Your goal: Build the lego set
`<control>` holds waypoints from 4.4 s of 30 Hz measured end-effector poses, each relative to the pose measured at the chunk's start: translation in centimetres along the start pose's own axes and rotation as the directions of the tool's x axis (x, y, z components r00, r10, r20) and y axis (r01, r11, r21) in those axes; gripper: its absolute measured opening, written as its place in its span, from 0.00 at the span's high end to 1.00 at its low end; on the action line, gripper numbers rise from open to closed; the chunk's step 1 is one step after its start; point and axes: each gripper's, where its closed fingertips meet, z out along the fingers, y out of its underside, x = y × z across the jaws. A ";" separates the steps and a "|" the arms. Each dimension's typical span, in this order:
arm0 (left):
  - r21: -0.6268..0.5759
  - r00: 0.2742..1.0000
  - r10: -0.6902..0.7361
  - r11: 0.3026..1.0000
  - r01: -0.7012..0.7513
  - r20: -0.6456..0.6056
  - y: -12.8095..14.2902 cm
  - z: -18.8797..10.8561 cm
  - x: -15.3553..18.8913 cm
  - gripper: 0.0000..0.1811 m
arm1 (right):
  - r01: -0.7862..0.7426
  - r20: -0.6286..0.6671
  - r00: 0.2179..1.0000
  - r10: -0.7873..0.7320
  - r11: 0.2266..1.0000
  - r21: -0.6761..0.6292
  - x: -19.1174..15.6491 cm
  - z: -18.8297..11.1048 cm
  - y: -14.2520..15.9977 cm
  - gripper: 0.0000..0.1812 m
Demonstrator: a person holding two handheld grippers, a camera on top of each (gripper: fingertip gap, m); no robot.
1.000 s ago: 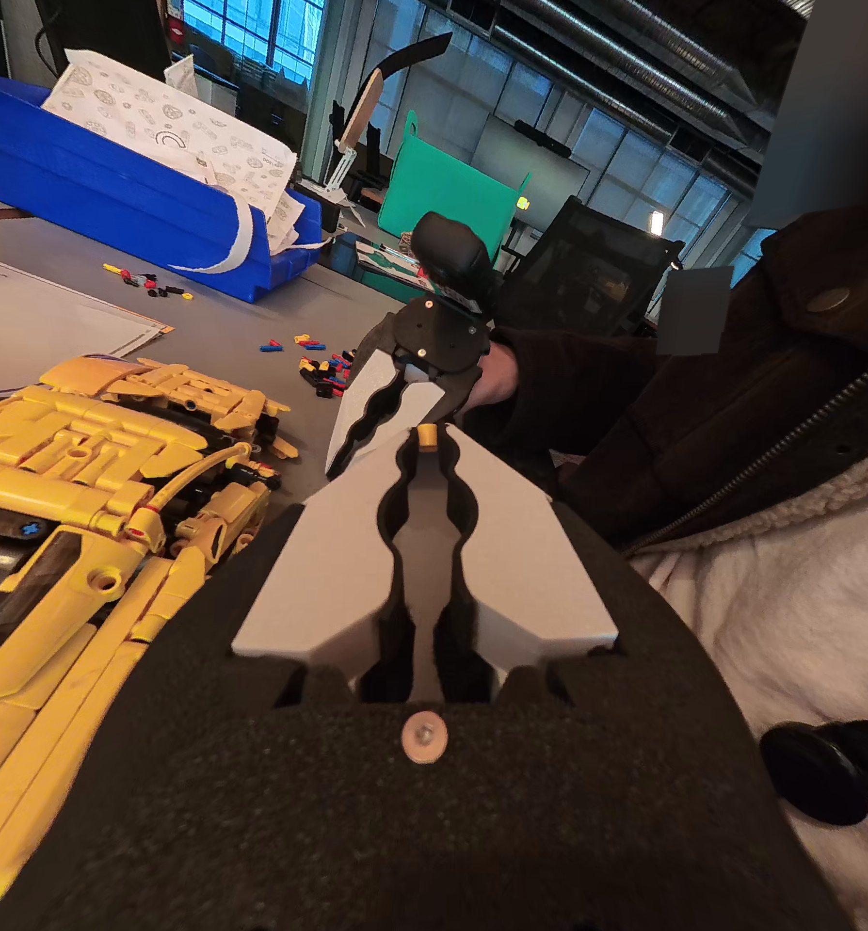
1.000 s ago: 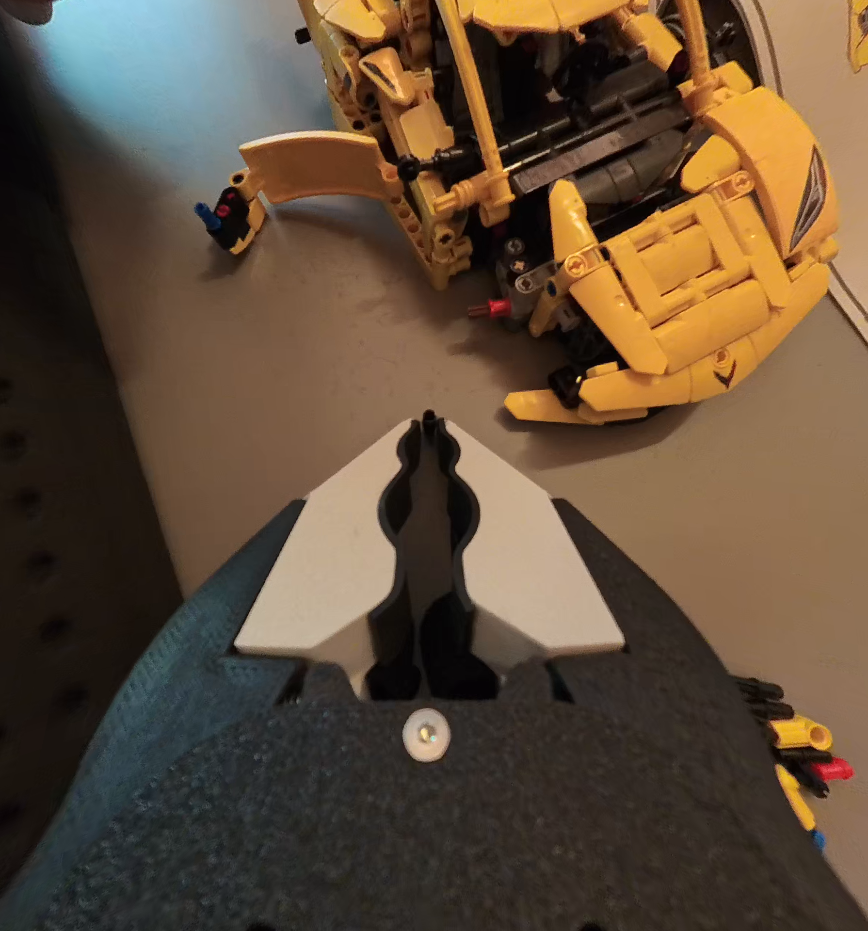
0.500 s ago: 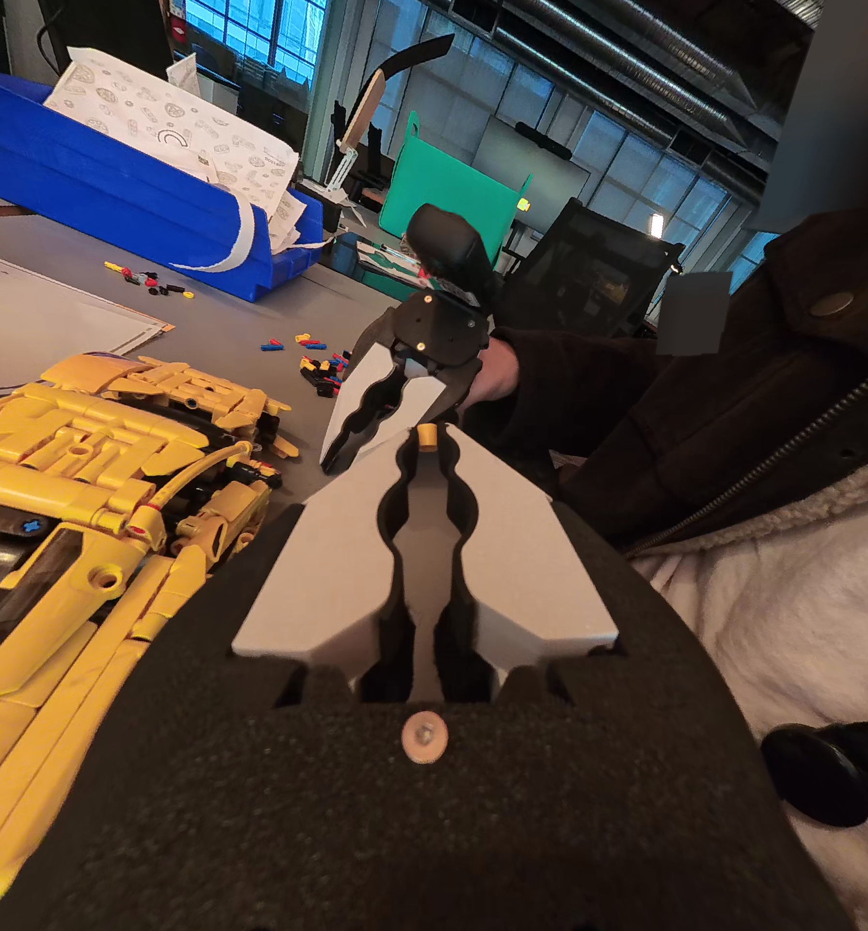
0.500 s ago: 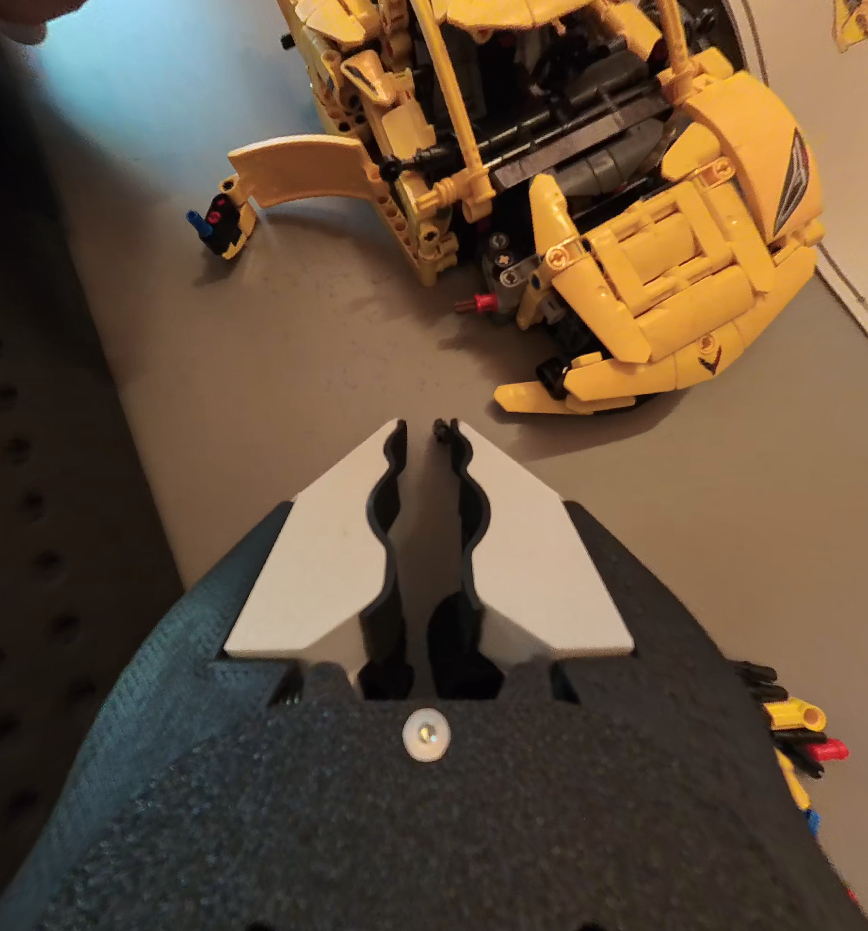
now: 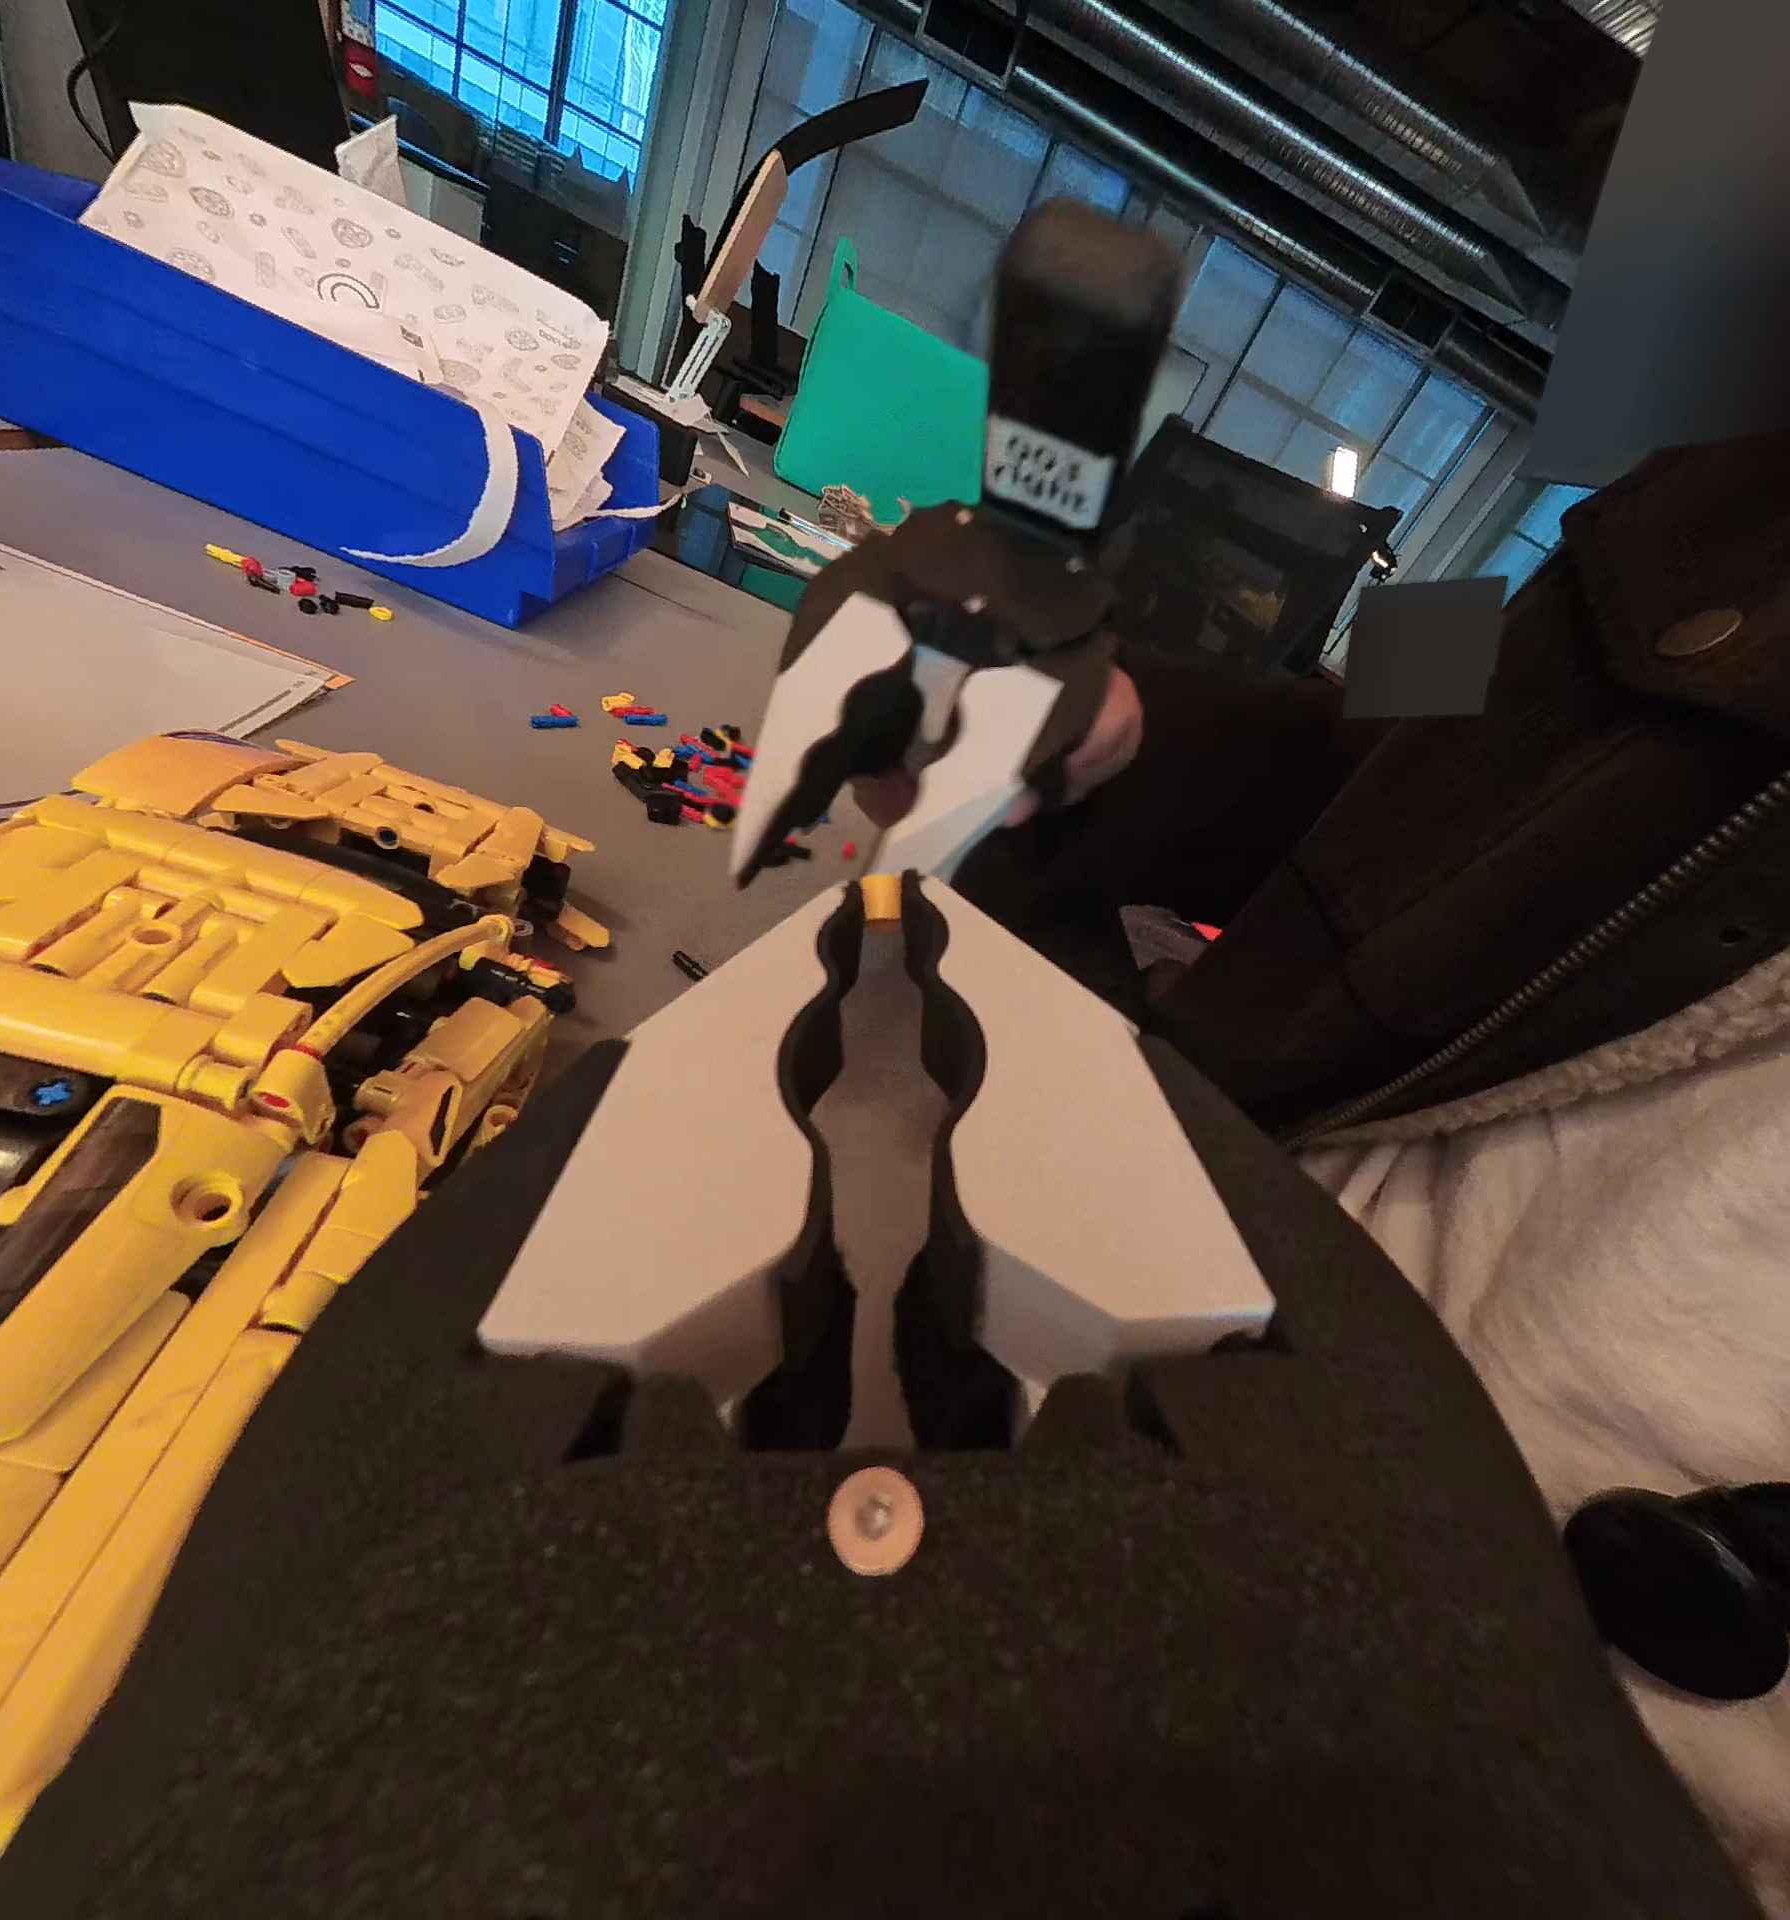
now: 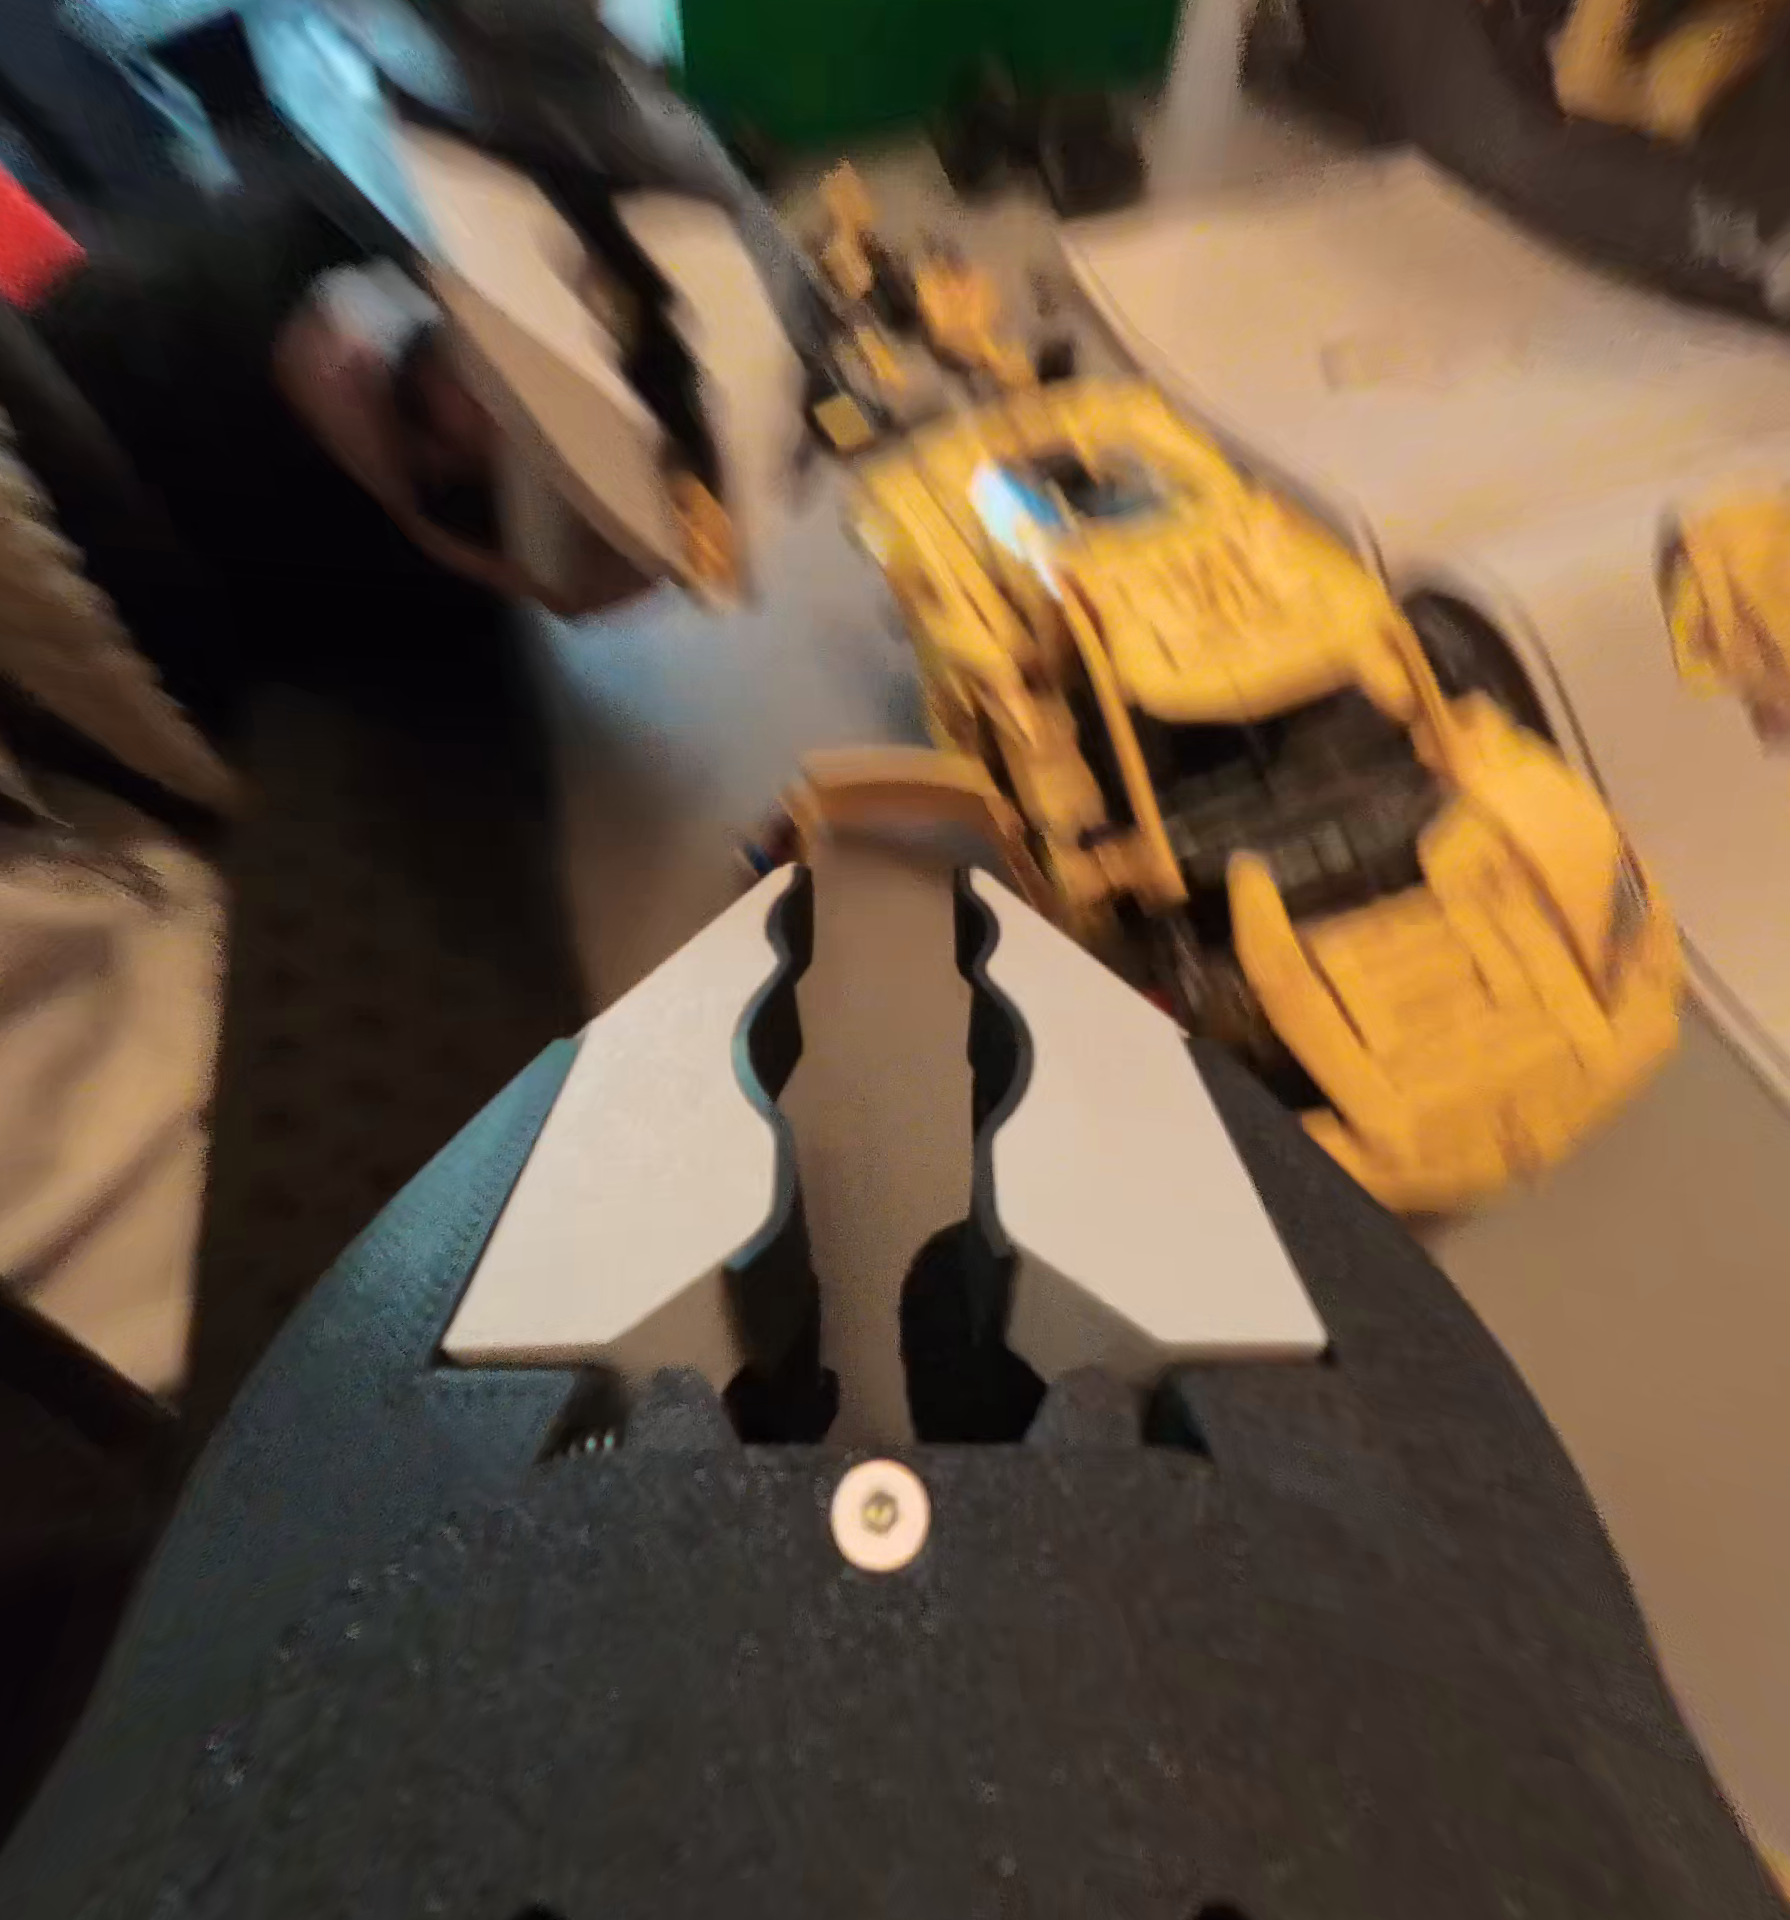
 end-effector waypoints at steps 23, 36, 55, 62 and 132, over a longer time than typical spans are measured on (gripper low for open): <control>0.236 0.777 -0.475 0.768 0.595 -0.413 -4.1 -2.9 -0.9 0.96 | 0.551 -0.636 0.693 -0.341 0.818 0.162 0.0 1.4 -10.0 0.97; 0.341 0.816 -0.437 0.754 0.561 -0.377 -5.0 -4.0 -2.1 0.88 | 0.569 -0.643 0.685 -0.342 0.803 0.179 -0.8 2.1 -10.4 0.97; 0.279 0.792 -0.455 0.764 0.582 -0.407 -4.6 -3.6 -1.4 0.97 | 0.564 -0.602 0.713 -0.360 0.804 0.187 -1.4 3.2 -9.9 0.97; 0.284 0.796 -0.450 0.766 0.577 -0.404 -4.7 -3.6 -1.4 0.95 | 0.559 -0.606 0.712 -0.354 0.808 0.186 -1.2 3.1 -9.9 0.97; -0.121 0.999 -0.030 0.992 0.033 0.027 2.3 0.7 -0.9 0.96 | 0.193 -0.096 0.974 -0.206 0.973 -0.128 0.5 -0.3 -0.1 0.99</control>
